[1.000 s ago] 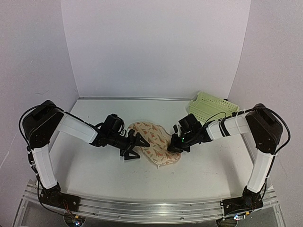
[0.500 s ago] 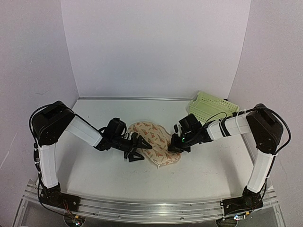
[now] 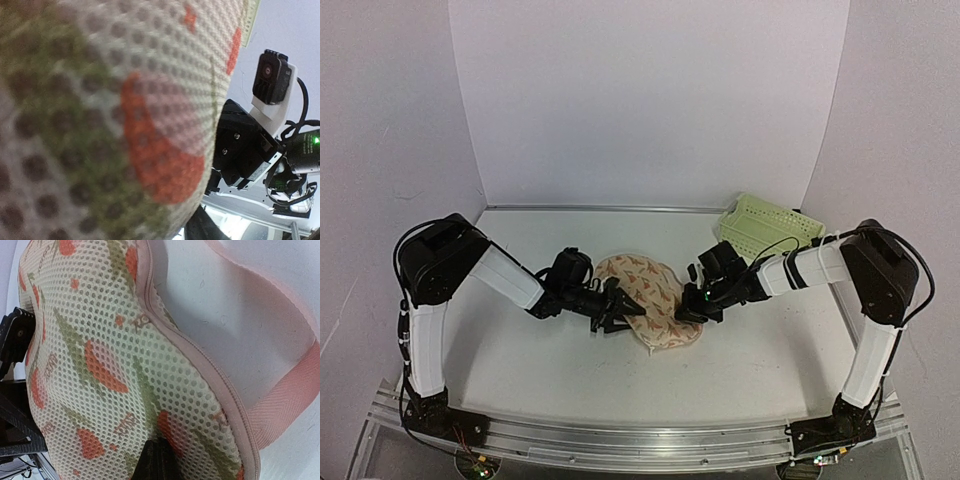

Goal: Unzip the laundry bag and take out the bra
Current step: Pick up the laundry bag at the center of the board.

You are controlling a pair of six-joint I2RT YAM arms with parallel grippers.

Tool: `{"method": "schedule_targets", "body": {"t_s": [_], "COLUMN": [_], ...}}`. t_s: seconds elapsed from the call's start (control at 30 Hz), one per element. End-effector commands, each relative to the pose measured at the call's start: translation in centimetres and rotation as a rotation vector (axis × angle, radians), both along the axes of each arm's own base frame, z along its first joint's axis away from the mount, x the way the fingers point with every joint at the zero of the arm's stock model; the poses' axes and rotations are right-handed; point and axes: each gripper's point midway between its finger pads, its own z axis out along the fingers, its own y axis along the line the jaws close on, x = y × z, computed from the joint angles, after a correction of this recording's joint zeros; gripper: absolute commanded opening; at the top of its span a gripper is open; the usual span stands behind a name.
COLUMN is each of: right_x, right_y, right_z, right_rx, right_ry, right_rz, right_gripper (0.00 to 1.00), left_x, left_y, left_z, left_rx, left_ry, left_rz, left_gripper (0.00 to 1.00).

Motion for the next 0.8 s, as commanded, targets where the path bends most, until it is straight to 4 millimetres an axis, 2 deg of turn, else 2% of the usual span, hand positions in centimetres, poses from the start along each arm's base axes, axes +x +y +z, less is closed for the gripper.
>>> {"method": "schedule_targets", "body": {"t_s": [0.0,0.17,0.2,0.33,0.57,0.77], "right_x": [-0.1,0.2,0.3,0.6,0.6,-0.9], "right_y": [-0.6,0.0,0.1,0.6,1.2,3.2], "right_z": [0.4,1.3,1.7,4.2,10.5,15.3], "right_rx": [-0.010,0.010,0.017,0.061,0.139,0.215], "right_ry": [-0.014,-0.029,-0.035,-0.072,-0.178,-0.275], "right_rz": [-0.007,0.009,0.012,0.020,0.037,0.125], "right_gripper": [0.00,0.00,0.00,0.03,0.23,0.40], "left_x": [0.6,0.8,0.9,1.6,4.2,5.4], "left_y": [-1.7,-1.7,-1.6,-0.6,2.9,4.9], "left_z": [2.5,3.0,3.1,3.4,5.3,8.2], "left_rx": [-0.081,-0.088,-0.088,-0.075,-0.064,-0.090], "left_ry": [-0.046,-0.052,-0.053,-0.061,-0.084,-0.097], "left_rz": [-0.026,-0.016,-0.009,0.046,0.214,0.335], "left_gripper": [0.33,0.01,0.00,0.00,0.00,0.00]}}
